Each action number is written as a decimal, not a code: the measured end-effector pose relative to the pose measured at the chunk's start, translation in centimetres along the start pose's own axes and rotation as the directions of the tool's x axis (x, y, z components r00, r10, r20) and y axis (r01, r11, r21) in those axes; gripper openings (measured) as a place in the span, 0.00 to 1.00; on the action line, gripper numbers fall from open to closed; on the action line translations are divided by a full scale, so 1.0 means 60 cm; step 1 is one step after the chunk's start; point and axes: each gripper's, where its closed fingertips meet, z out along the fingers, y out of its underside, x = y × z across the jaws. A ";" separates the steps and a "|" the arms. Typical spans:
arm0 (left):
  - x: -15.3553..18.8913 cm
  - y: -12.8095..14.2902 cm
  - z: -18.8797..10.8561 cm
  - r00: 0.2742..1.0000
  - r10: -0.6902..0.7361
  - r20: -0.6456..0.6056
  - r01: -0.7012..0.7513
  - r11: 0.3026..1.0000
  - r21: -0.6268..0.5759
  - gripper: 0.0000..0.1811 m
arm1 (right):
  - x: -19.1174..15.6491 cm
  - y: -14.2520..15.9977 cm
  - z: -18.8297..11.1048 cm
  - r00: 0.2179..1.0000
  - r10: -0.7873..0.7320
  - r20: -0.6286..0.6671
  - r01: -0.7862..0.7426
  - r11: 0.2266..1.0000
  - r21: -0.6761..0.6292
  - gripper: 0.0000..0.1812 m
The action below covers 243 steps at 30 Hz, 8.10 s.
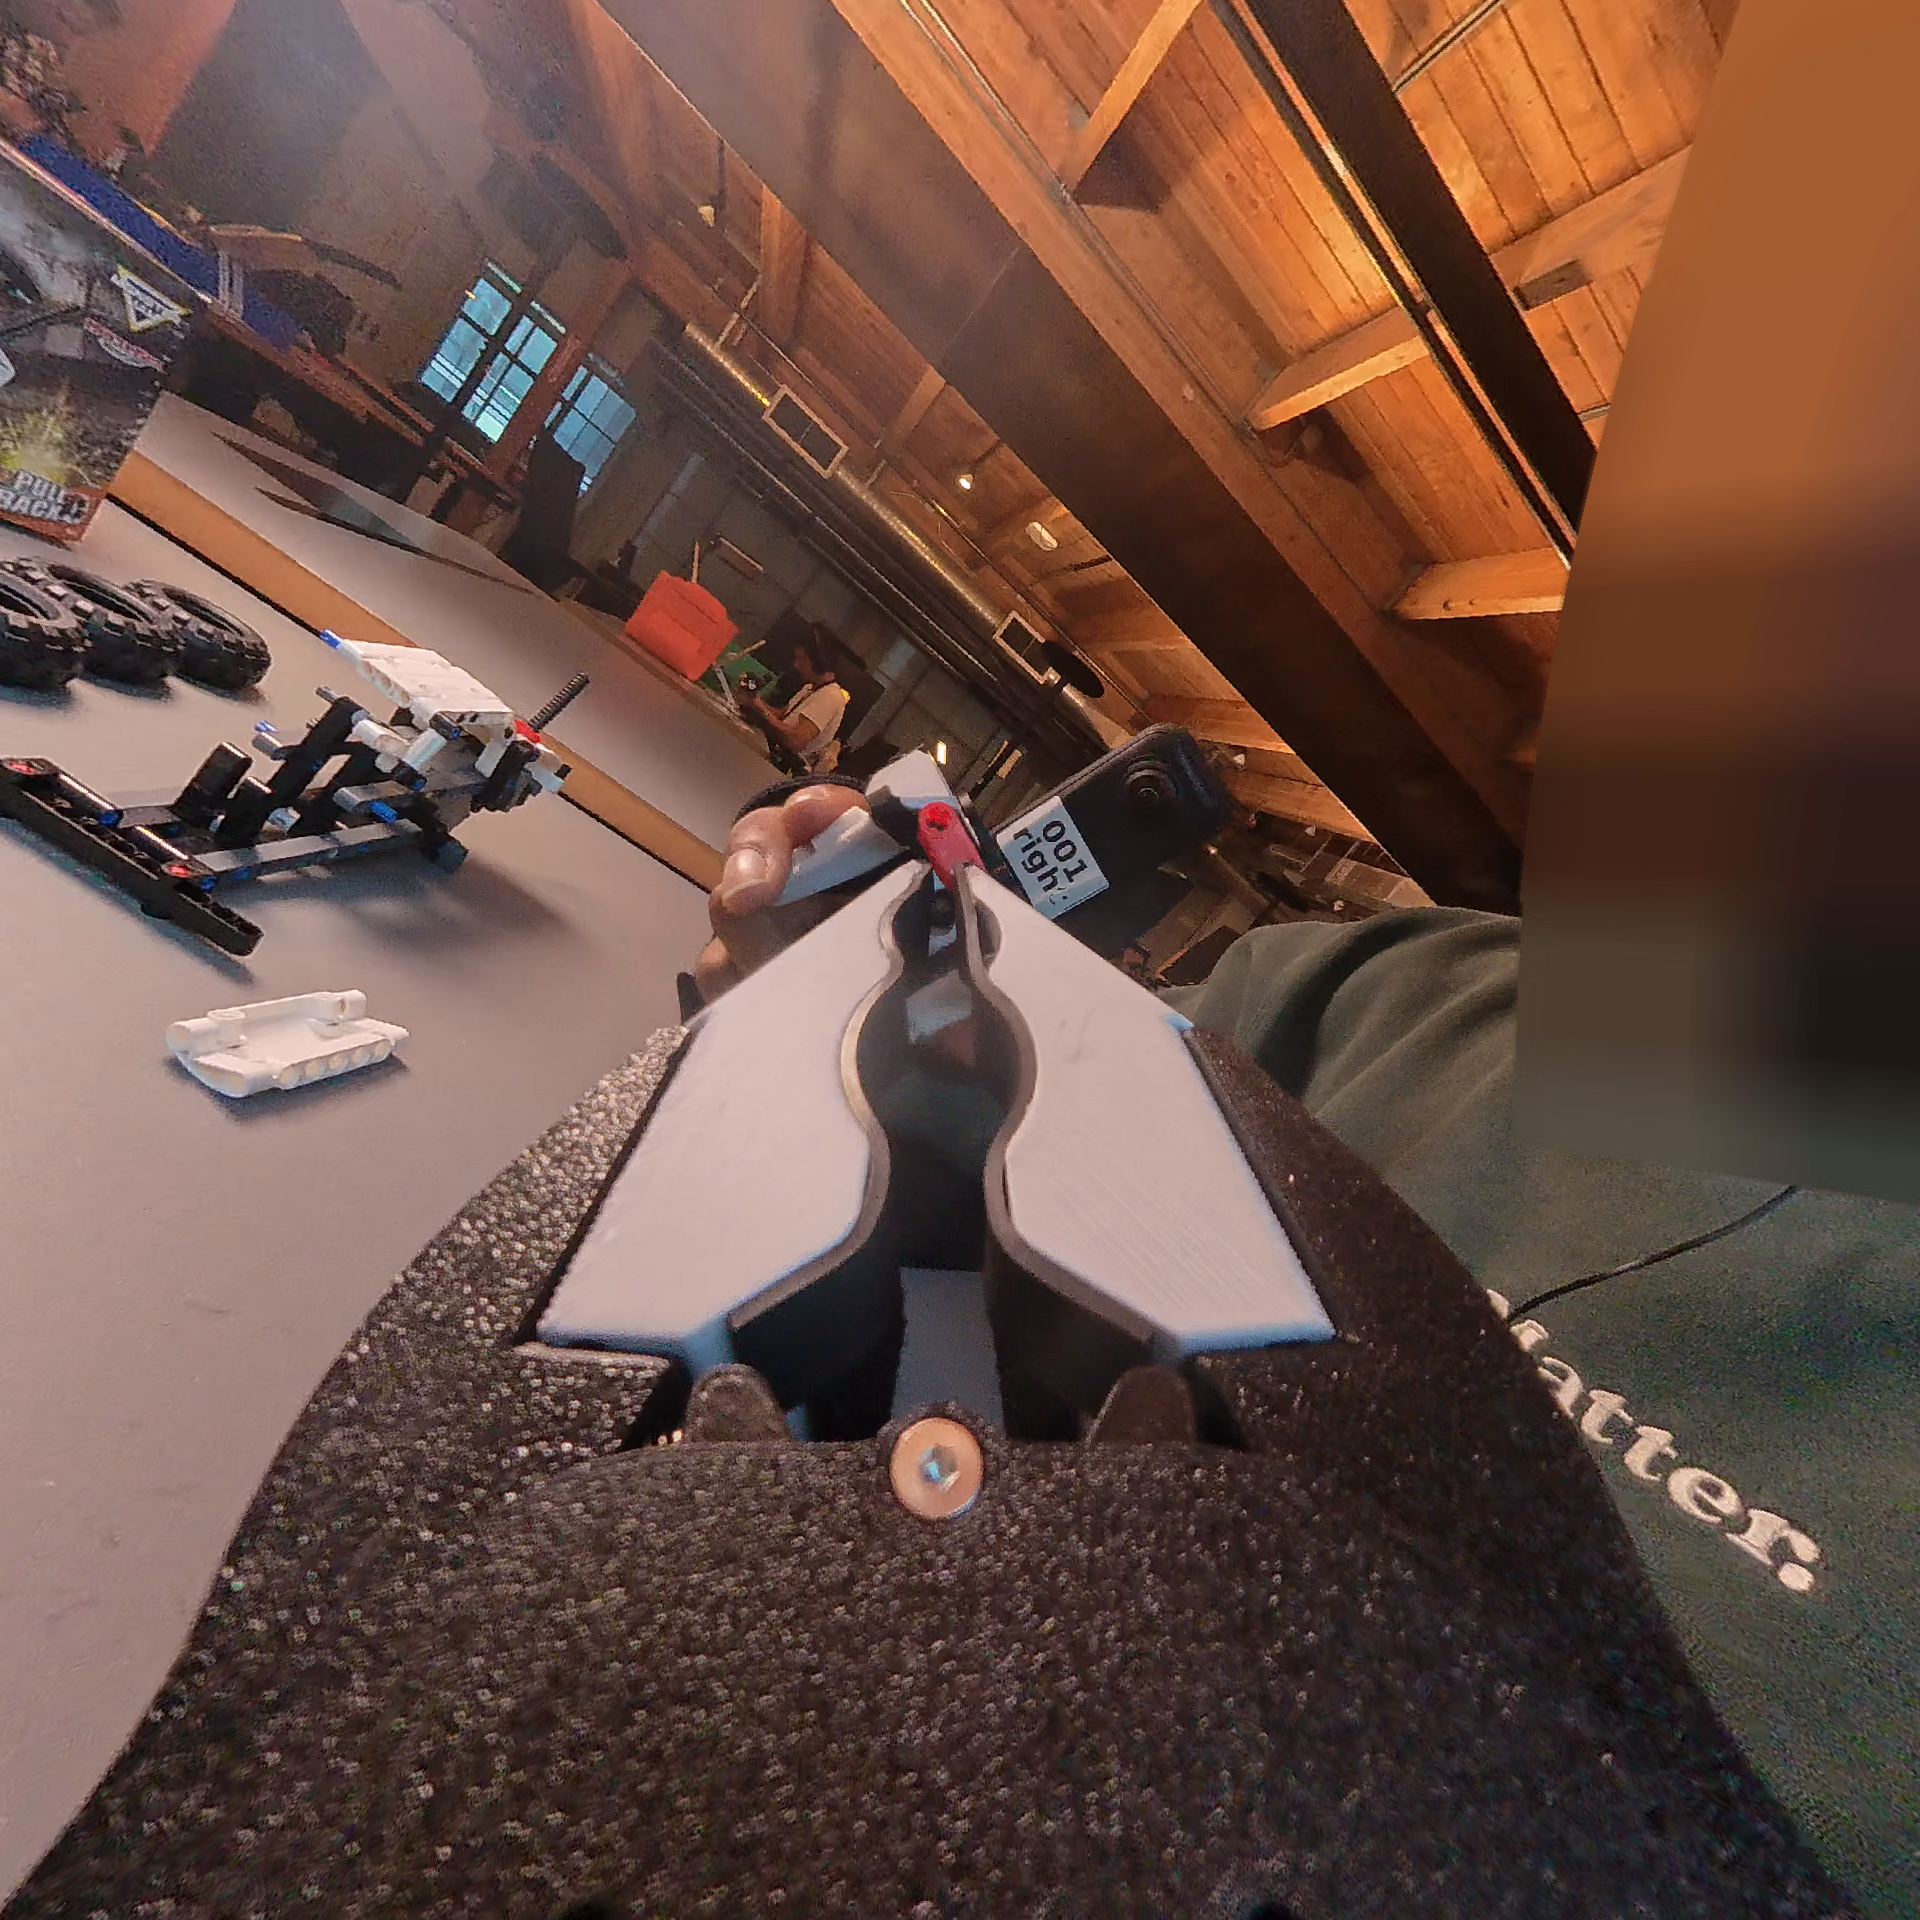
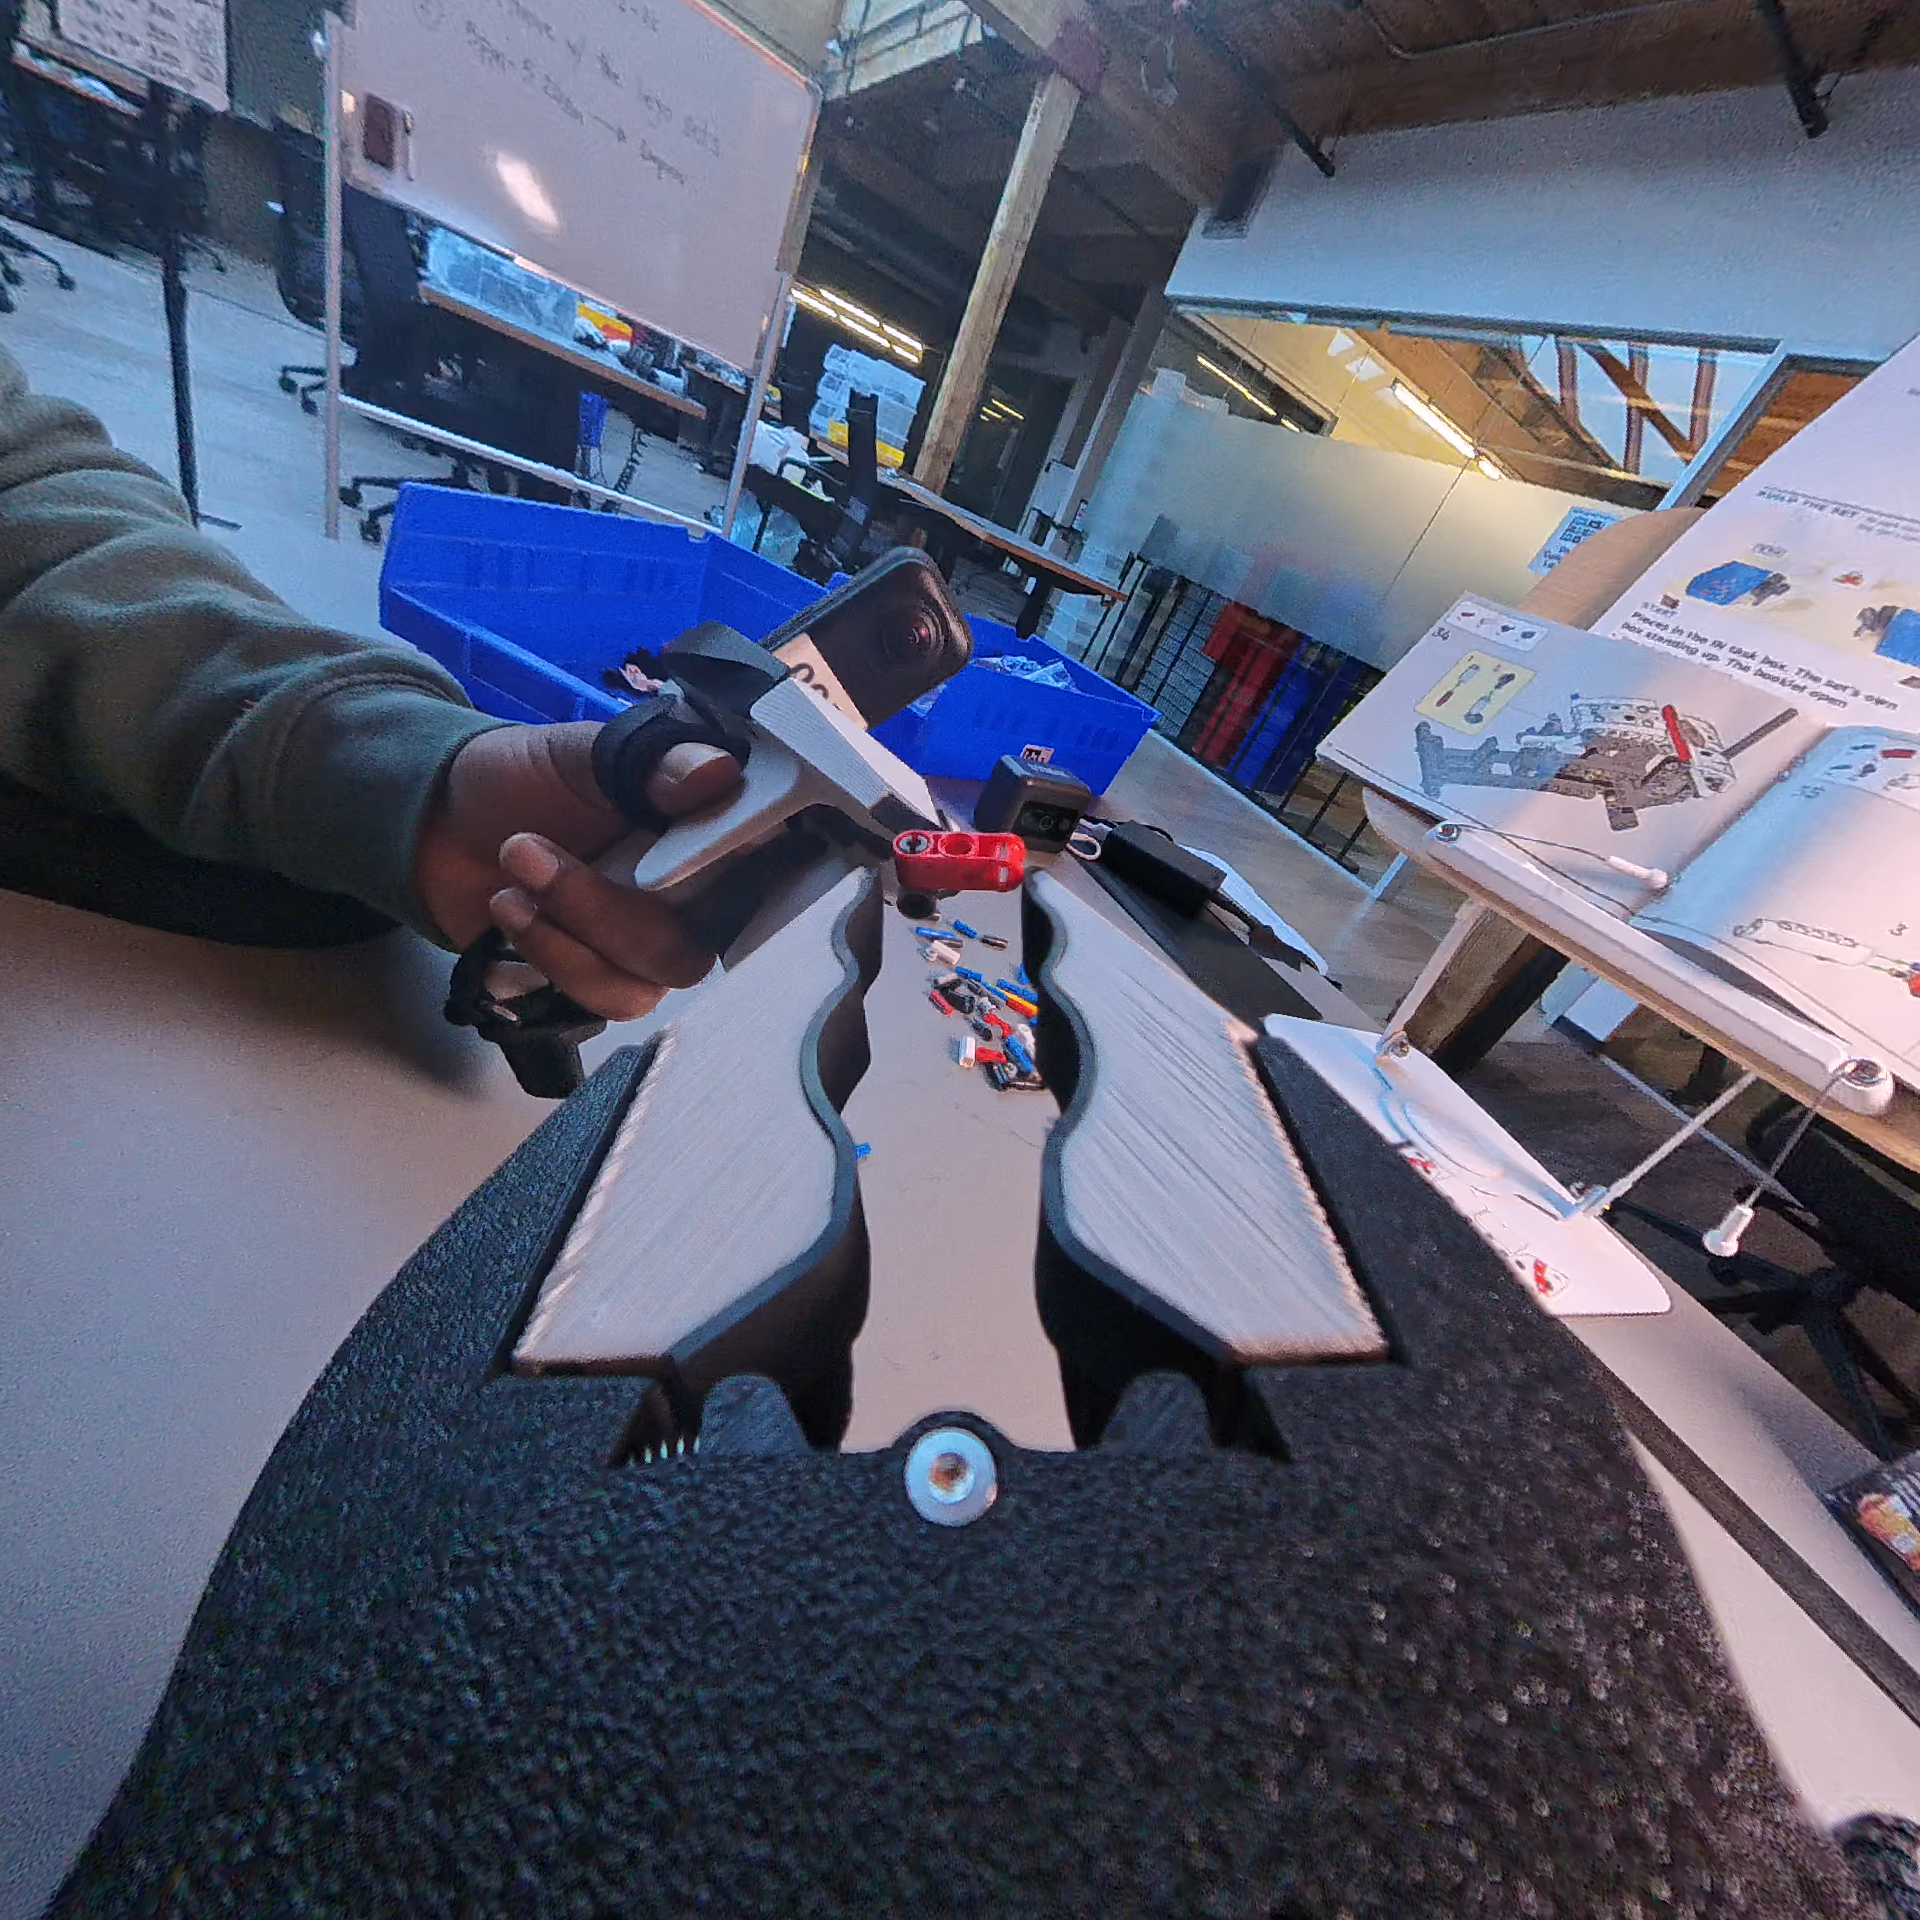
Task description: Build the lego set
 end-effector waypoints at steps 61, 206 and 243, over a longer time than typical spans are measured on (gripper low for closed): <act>-0.228 0.109 -0.173 0.595 0.665 0.452 -0.004 0.565 -0.825 0.04 | 0.021 0.126 -0.026 0.986 0.127 0.110 -0.097 0.965 -0.243 0.13; -0.081 0.088 -0.045 0.612 0.783 0.108 -0.557 0.524 -0.644 0.02 | -0.051 0.118 -0.004 0.884 0.374 0.282 -0.293 0.911 -0.291 0.05; -0.252 0.161 0.016 0.838 0.541 0.072 -0.165 0.378 -0.911 0.16 | 0.134 0.102 -0.134 0.550 0.826 0.120 -0.825 0.560 -0.075 0.04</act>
